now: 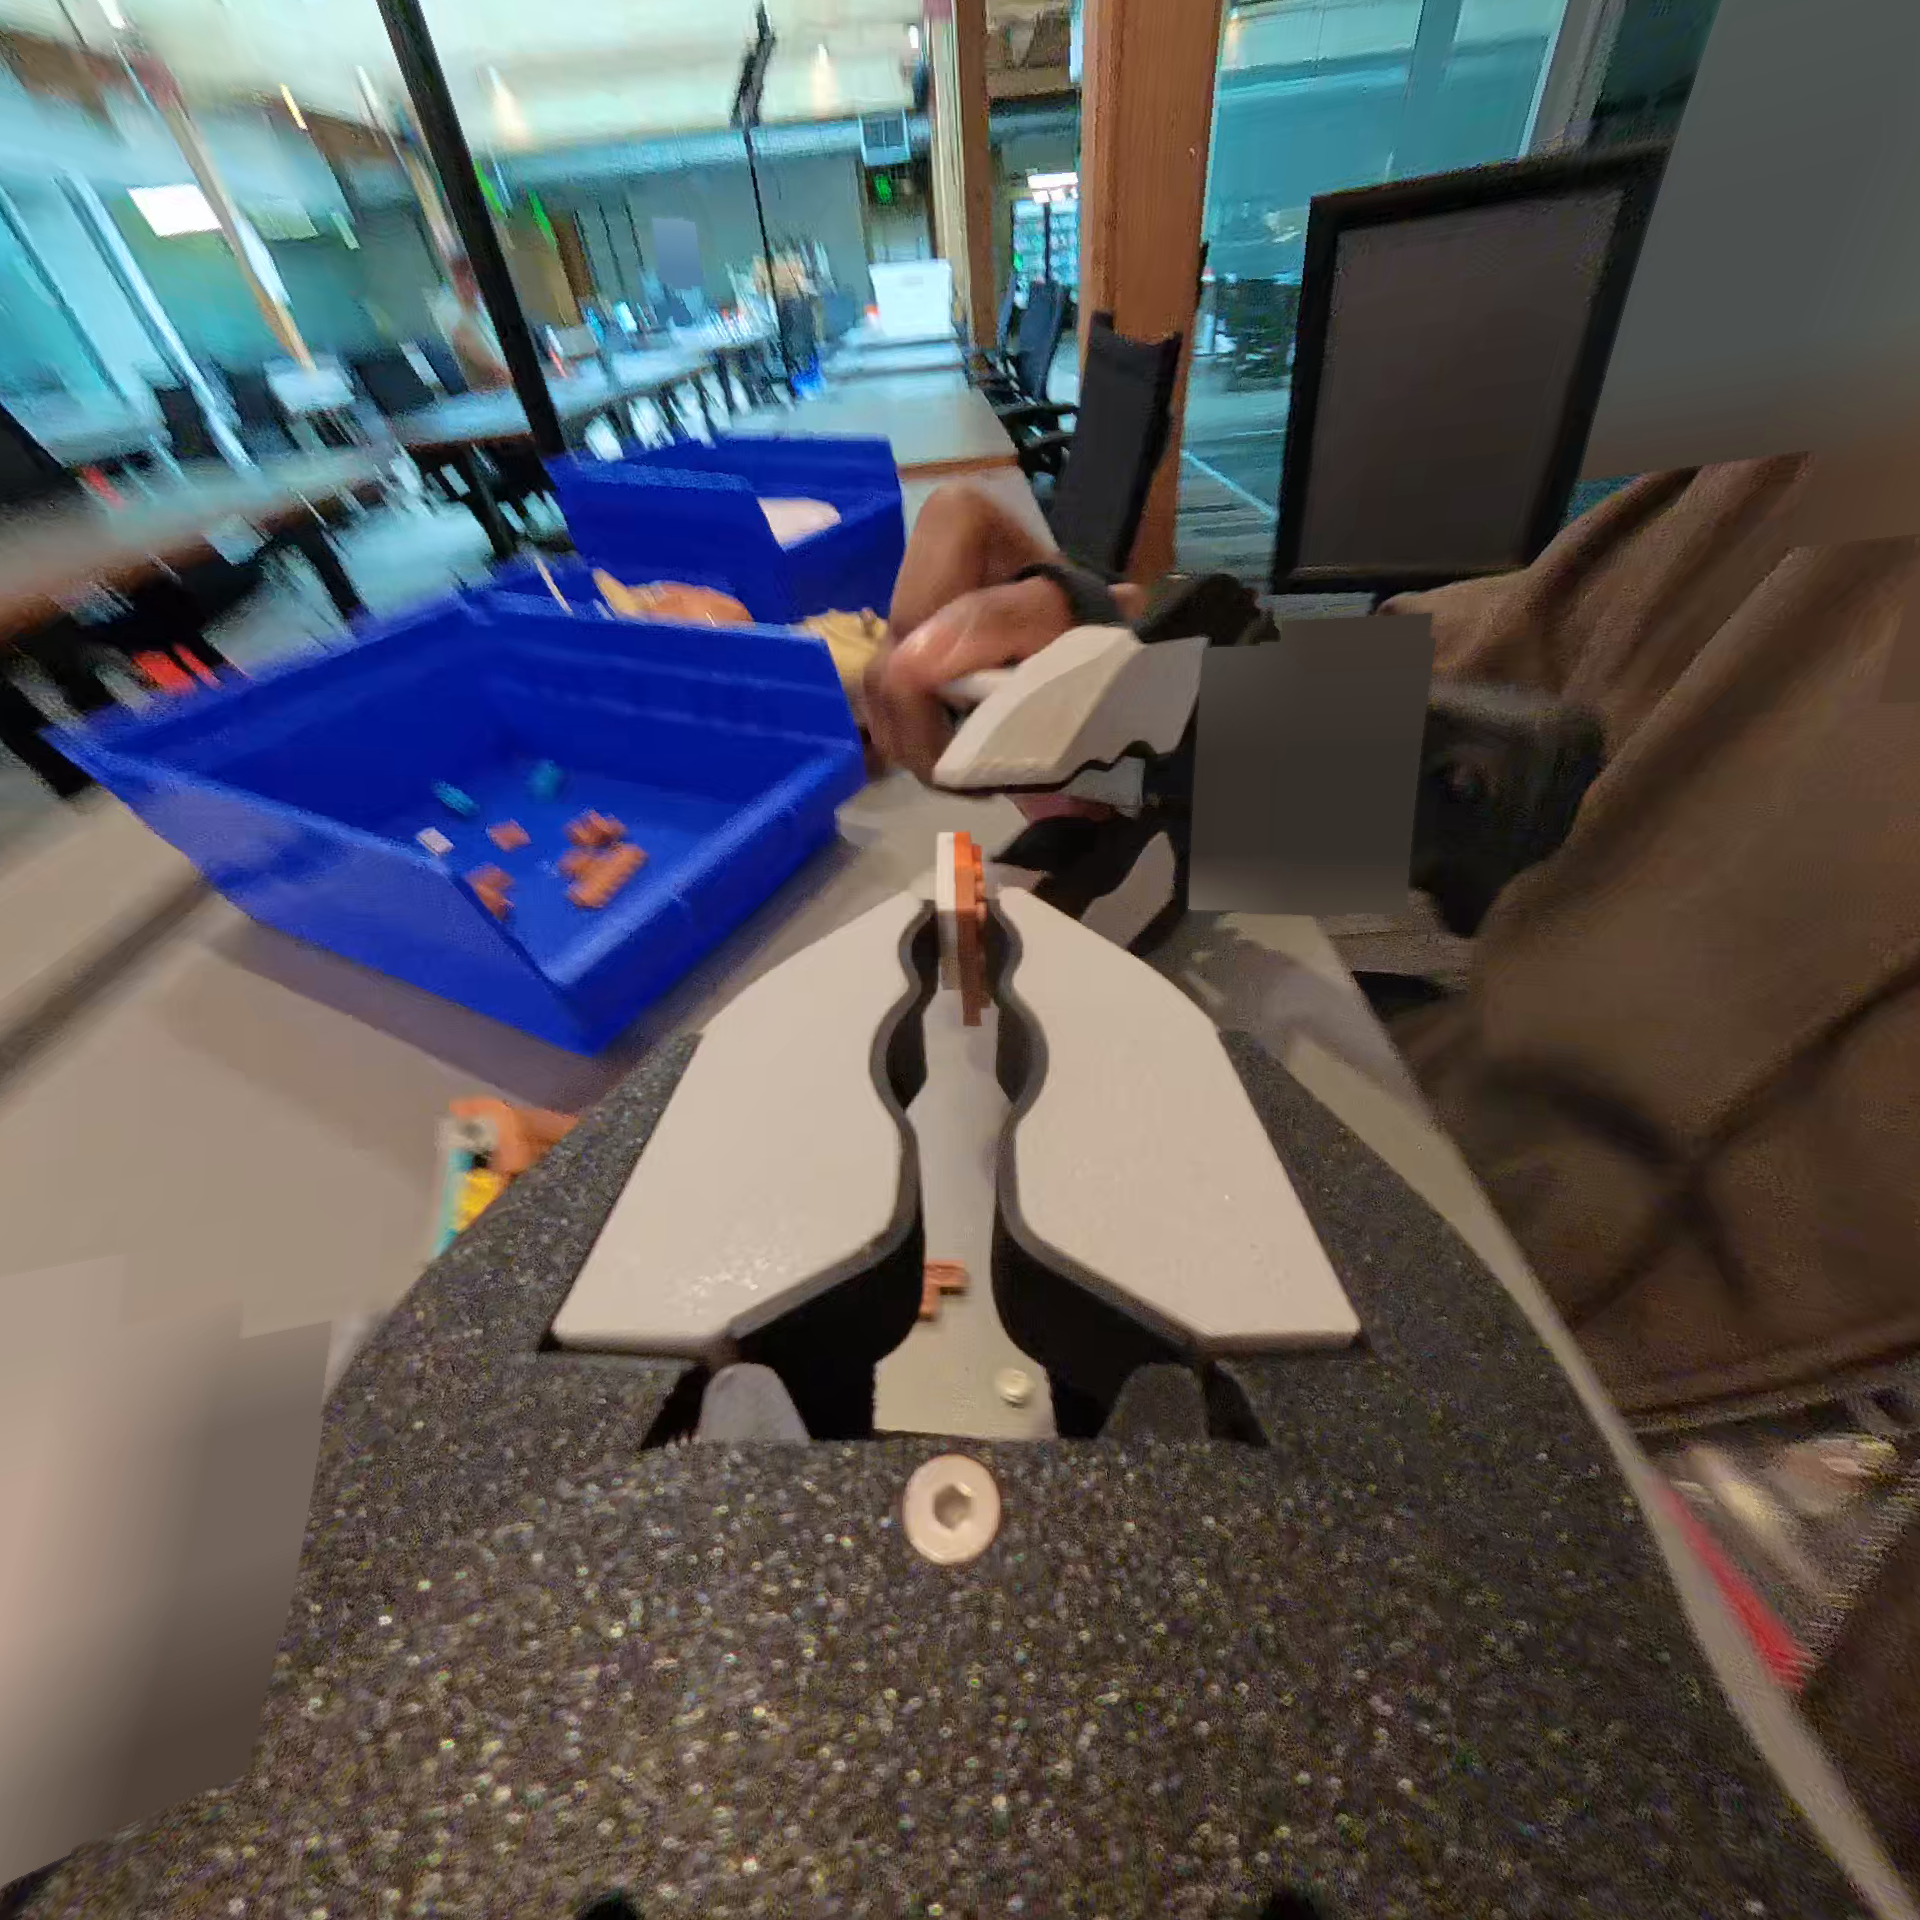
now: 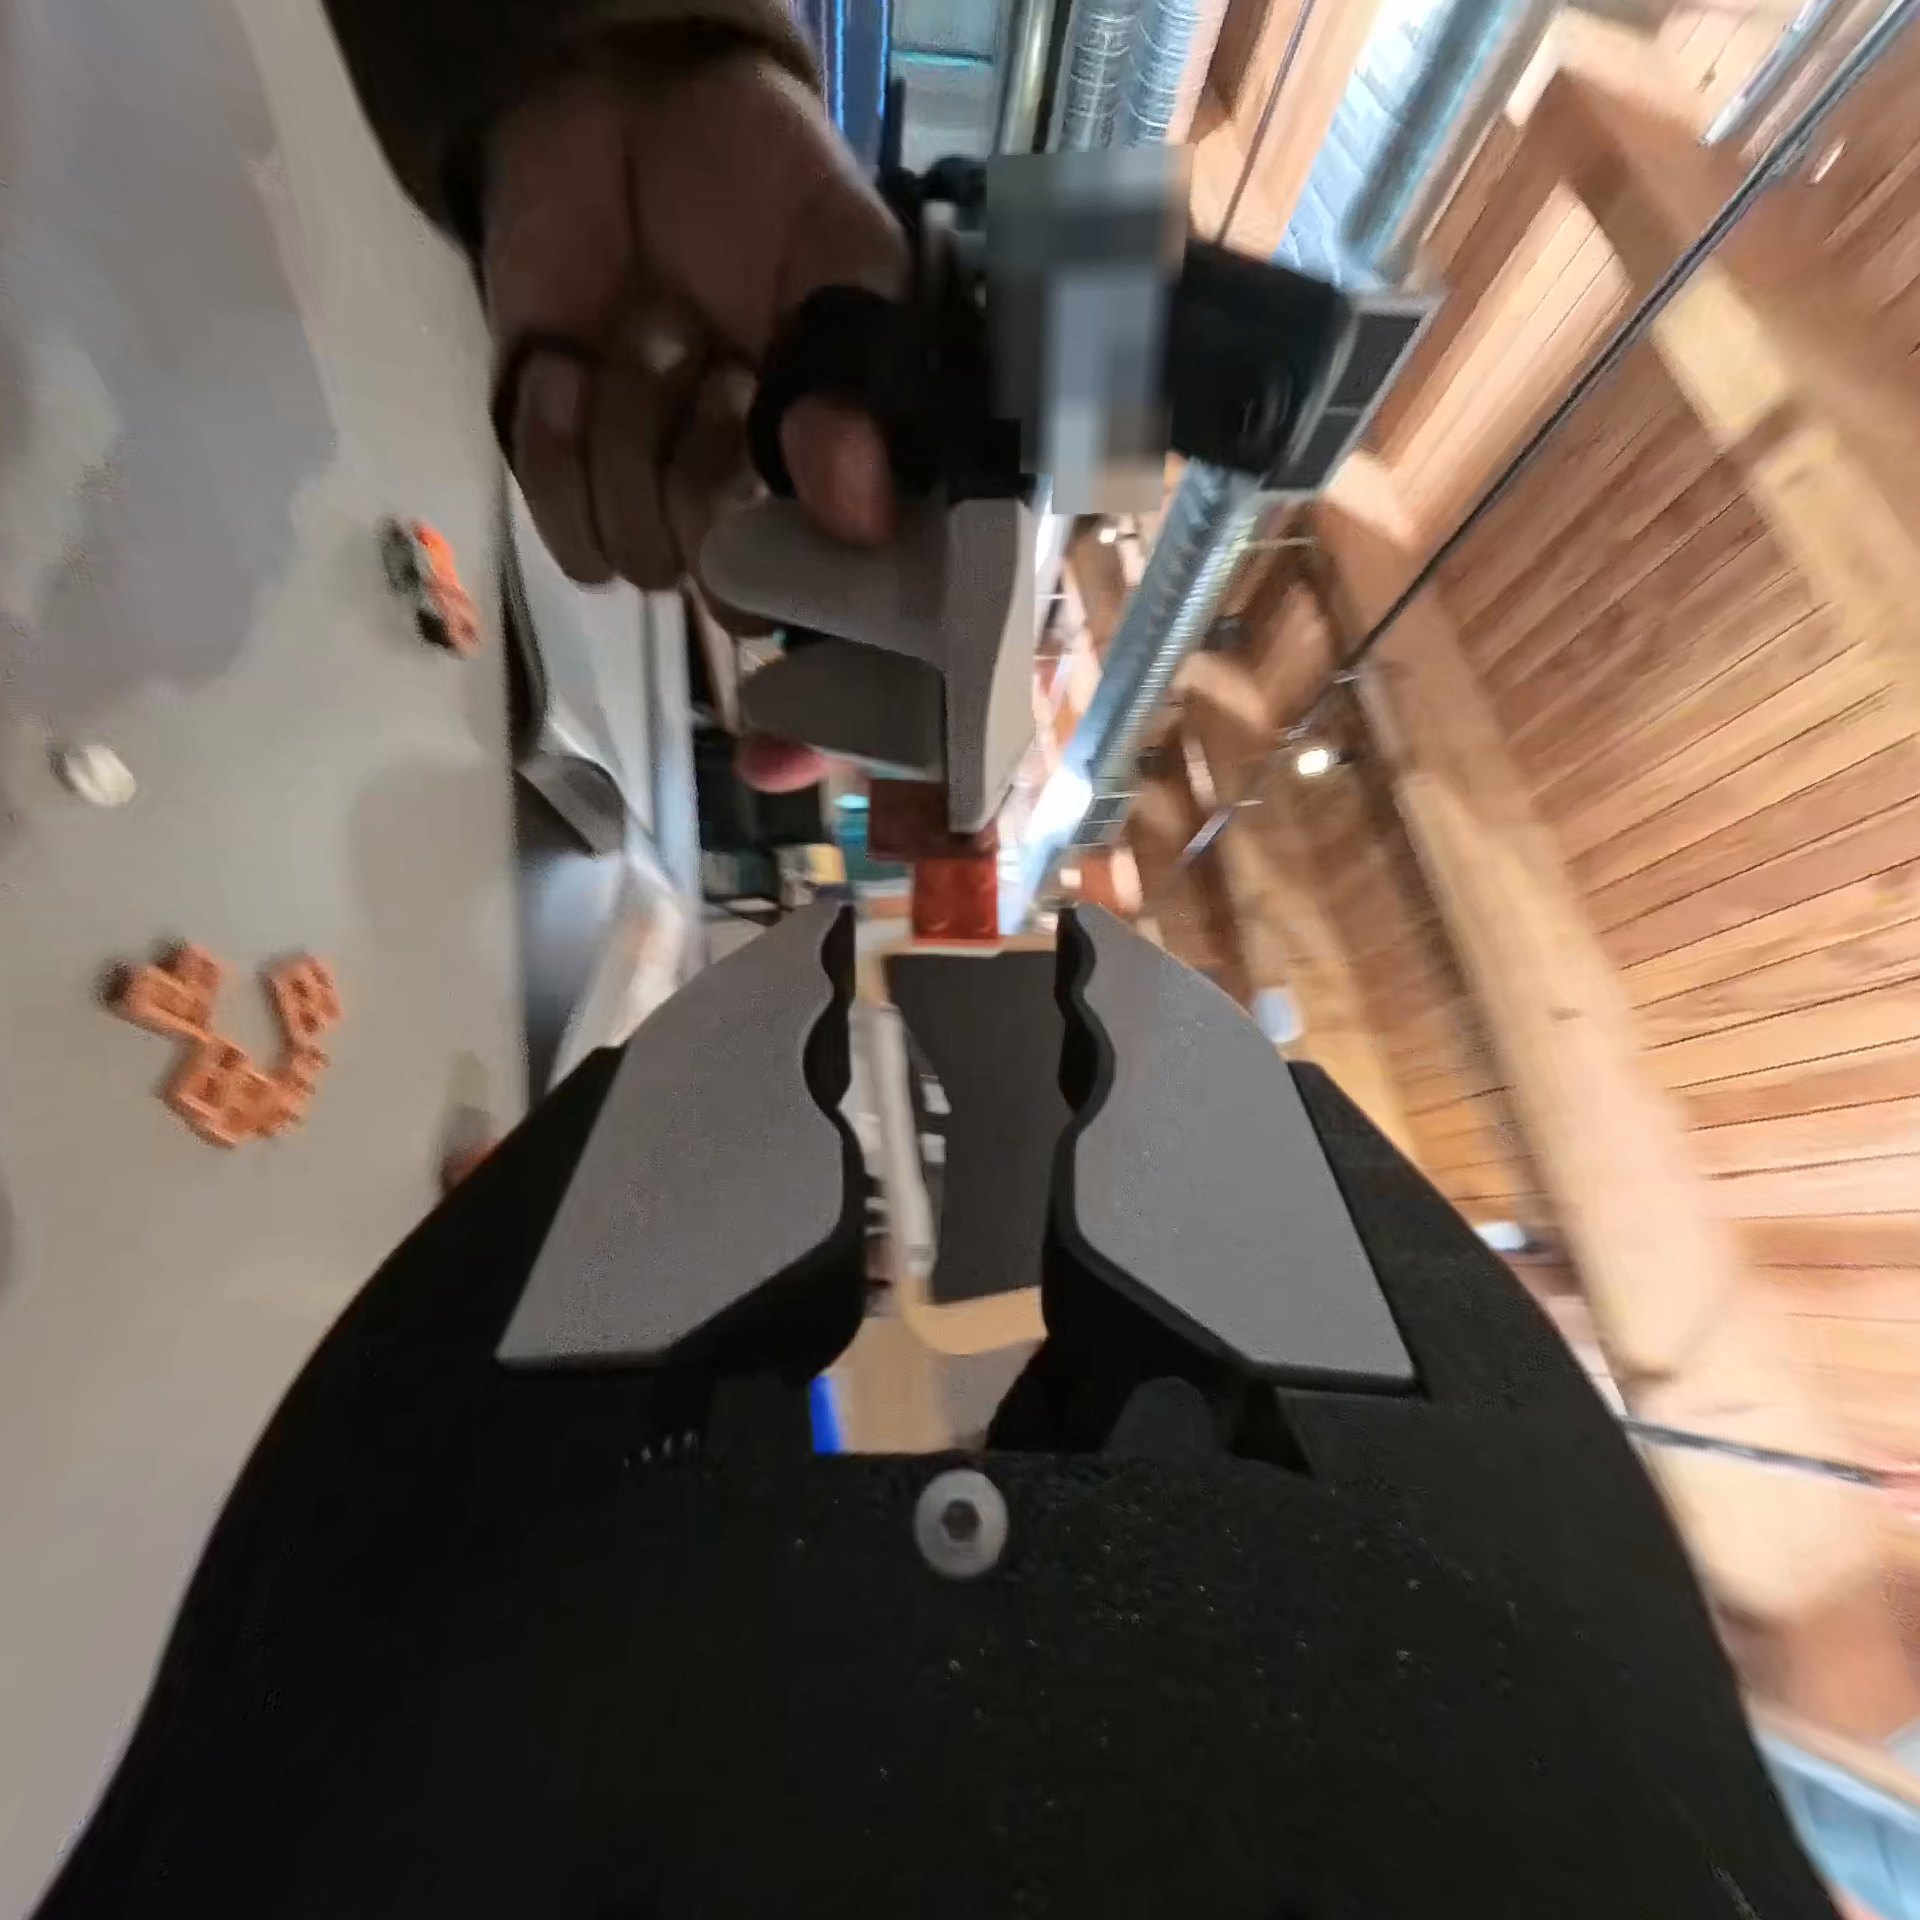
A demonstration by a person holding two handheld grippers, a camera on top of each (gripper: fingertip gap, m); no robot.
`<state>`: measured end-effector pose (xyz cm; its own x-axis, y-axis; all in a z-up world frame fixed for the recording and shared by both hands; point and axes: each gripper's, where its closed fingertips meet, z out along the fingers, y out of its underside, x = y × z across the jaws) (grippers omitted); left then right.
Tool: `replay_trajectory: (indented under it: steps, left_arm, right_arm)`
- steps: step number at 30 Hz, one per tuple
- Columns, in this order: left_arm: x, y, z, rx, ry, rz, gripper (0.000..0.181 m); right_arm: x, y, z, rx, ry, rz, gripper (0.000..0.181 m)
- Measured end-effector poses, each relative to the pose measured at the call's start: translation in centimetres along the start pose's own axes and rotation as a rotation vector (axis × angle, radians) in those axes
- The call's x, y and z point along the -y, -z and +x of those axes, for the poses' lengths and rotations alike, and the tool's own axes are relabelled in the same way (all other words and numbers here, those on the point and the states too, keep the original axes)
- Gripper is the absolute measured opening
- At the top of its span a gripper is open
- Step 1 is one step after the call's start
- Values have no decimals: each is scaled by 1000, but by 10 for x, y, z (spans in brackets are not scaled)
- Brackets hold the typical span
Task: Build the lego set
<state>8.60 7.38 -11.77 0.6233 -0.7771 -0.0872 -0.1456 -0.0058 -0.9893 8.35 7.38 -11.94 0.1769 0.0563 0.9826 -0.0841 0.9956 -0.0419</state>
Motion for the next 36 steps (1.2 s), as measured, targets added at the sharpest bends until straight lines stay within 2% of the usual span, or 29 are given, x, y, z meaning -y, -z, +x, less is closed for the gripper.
replay_trajectory:
  steps: [3, 6, 9, 22, 36]
  left_arm:
    - [9, 7, -3, 113, -228, 30, 9]
    - [5, 11, -1, 197, -462, 7, 8]
    - [-1, 10, 6, 206, -584, -12, 8]
    - [-9, 5, 16, 150, -647, -37, 9]
    - [-13, 3, 23, 126, -667, -44, 9]
  right_arm:
    - [1, -1, 0, 98, -285, 42, 42]
    - [8, -2, 6, 154, -553, 112, 43]
    - [14, -5, 8, 190, -689, 155, 40]
    - [23, -2, -4, 291, -719, 203, 12]
    - [27, 3, -9, 367, -723, 221, 9]
